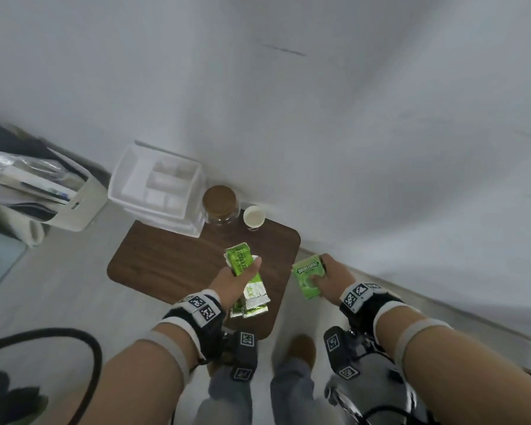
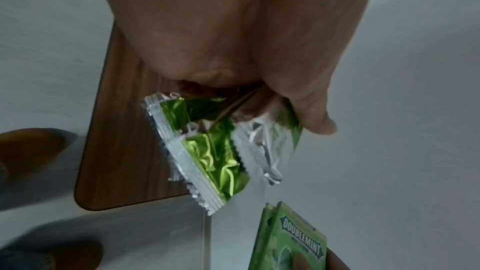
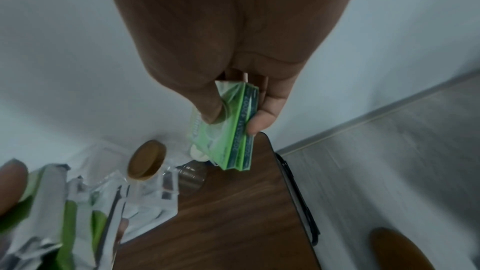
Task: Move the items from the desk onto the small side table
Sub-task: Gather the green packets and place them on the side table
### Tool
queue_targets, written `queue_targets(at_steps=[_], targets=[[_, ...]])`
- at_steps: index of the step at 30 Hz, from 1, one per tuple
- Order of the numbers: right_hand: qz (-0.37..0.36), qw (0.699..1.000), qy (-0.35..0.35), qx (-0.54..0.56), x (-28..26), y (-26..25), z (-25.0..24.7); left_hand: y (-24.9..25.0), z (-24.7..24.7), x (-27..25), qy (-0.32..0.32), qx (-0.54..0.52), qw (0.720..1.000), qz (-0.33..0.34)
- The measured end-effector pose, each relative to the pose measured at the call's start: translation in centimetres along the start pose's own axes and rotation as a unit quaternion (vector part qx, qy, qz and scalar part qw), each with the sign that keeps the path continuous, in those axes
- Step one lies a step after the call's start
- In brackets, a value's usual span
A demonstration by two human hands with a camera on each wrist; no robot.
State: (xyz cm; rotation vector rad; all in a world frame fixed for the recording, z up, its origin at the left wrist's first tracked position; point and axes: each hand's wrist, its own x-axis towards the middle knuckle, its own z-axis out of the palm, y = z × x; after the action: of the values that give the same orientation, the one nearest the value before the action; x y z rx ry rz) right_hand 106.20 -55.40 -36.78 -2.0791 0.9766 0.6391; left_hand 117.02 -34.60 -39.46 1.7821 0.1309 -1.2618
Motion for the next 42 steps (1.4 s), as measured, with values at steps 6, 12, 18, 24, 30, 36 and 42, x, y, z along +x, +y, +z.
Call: queue_targets(at_steps=[6,12,18,24,30,36,42], targets=[[0.037,0.992,0.05,0.108,8.8,6.8,4.0,-3.8,5.2,13.0,0.022,-0.037,0.998,-0.052],[0.062,0.979,0.054,0.185,16.6,13.2,8.8,-6.3,9.1,24.7,0.035,-0.103,0.992,-0.061],[0.044,0.971,0.025,0.232,21.3,16.6,11.6,-6.5,10.9,33.1,0.106,-0.17,0.978,-0.059],[-0.025,0.99,0.016,0.134,25.4,15.9,12.9,-2.6,11.1,34.0,0.104,-0.094,0.988,-0.059],[-0.091,0.993,0.023,0.066,27.5,13.7,12.9,-2.2,11.2,35.2,0.094,-0.049,0.992,-0.067],[-0.101,0.994,0.023,0.022,28.4,12.6,13.1,-2.6,10.2,35.4,0.073,-0.244,0.964,-0.07],[-0.115,0.993,0.04,0.006,29.0,11.5,13.0,-2.4,10.2,34.8,0.06,-0.176,0.98,-0.065]])
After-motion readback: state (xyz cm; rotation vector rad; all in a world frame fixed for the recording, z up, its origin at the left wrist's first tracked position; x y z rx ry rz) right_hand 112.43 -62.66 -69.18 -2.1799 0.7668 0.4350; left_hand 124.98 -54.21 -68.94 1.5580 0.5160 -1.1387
